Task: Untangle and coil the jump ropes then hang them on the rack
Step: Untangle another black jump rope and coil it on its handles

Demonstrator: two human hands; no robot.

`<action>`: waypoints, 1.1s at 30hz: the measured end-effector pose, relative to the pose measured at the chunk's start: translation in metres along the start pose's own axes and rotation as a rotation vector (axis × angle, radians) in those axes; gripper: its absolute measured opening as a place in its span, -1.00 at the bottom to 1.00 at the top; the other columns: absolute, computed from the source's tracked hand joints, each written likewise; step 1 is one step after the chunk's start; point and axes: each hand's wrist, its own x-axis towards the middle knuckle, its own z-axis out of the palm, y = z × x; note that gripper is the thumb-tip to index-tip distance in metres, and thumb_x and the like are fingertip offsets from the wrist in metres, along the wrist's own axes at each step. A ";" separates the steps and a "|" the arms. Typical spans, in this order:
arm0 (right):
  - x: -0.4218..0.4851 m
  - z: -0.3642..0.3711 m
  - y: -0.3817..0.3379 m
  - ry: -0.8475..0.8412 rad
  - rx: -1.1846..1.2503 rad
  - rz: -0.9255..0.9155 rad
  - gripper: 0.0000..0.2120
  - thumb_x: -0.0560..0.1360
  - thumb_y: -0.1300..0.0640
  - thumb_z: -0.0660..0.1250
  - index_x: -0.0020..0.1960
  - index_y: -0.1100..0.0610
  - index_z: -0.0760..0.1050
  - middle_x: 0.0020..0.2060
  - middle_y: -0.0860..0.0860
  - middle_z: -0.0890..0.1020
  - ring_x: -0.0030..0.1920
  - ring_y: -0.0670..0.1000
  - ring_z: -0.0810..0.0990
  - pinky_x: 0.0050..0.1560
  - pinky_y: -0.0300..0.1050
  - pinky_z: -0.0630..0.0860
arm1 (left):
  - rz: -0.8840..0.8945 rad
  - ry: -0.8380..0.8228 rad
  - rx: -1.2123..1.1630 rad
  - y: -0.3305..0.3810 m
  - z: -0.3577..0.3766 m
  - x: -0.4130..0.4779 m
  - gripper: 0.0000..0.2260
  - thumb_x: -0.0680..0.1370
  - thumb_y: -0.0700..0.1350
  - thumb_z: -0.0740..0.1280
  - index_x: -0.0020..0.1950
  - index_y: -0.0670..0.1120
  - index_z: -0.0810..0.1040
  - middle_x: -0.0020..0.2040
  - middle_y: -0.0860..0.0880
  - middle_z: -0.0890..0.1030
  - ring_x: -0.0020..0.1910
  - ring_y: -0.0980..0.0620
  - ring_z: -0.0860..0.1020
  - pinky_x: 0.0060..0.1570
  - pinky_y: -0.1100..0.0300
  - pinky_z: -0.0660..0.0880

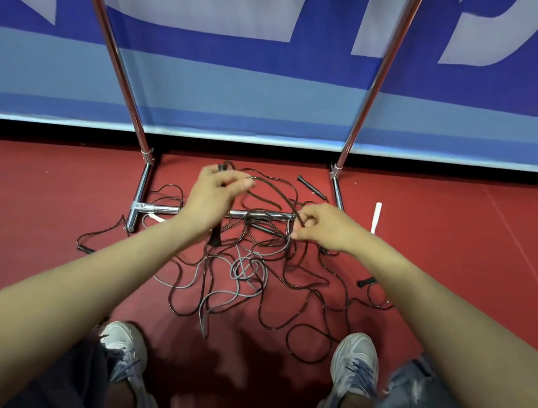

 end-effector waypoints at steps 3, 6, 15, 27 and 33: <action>-0.002 0.001 0.016 0.031 -0.097 0.046 -0.88 0.49 0.22 0.40 -0.18 0.12 0.47 -0.37 -0.14 0.42 -0.35 -0.14 0.39 -0.35 -0.34 0.28 | -0.030 0.089 -0.137 0.015 -0.016 0.008 -0.89 0.55 -0.08 0.36 -0.16 0.05 0.64 -0.11 -0.06 0.49 -0.26 0.05 0.43 -0.21 0.21 0.42; -0.003 -0.004 0.032 0.047 -0.175 0.132 -0.91 0.52 0.21 0.35 -0.06 0.22 0.47 -0.28 -0.07 0.50 -0.28 -0.08 0.44 -0.34 -0.31 0.32 | -0.064 0.029 0.111 0.018 -0.036 0.016 -0.91 0.53 -0.14 0.40 0.02 -0.04 0.61 -0.08 -0.10 0.53 -0.28 -0.04 0.47 -0.23 0.18 0.40; -0.012 0.006 0.018 0.084 -0.128 -0.156 -0.92 0.52 0.18 0.37 0.01 0.11 0.54 -0.31 -0.07 0.51 -0.35 -0.12 0.43 -0.22 -0.24 0.39 | 0.073 -0.352 0.614 -0.014 0.002 -0.023 -0.40 0.51 0.01 0.41 0.51 0.05 0.27 0.21 -0.14 0.26 0.04 -0.05 0.42 0.33 0.13 0.32; 0.027 0.054 0.045 -0.013 0.220 -0.093 -0.94 0.51 0.10 0.39 -0.02 0.00 0.61 -0.22 -0.03 0.61 -0.24 -0.14 0.50 -0.09 -0.22 0.44 | 0.088 -0.412 0.715 -0.076 0.035 -0.008 -0.72 0.58 0.14 0.21 -0.08 -0.05 0.54 -0.09 -0.05 0.35 -0.06 -0.07 0.43 0.00 0.00 0.47; 0.072 0.088 0.155 0.078 0.059 0.332 -0.77 0.55 0.16 0.33 0.18 0.22 0.52 -0.06 0.03 0.53 0.00 0.03 0.49 0.10 -0.11 0.41 | -0.338 -0.338 0.709 -0.137 0.017 0.017 -0.64 0.61 0.09 0.24 -0.27 -0.12 0.49 -0.28 -0.14 0.49 -0.14 -0.14 0.52 -0.13 0.12 0.36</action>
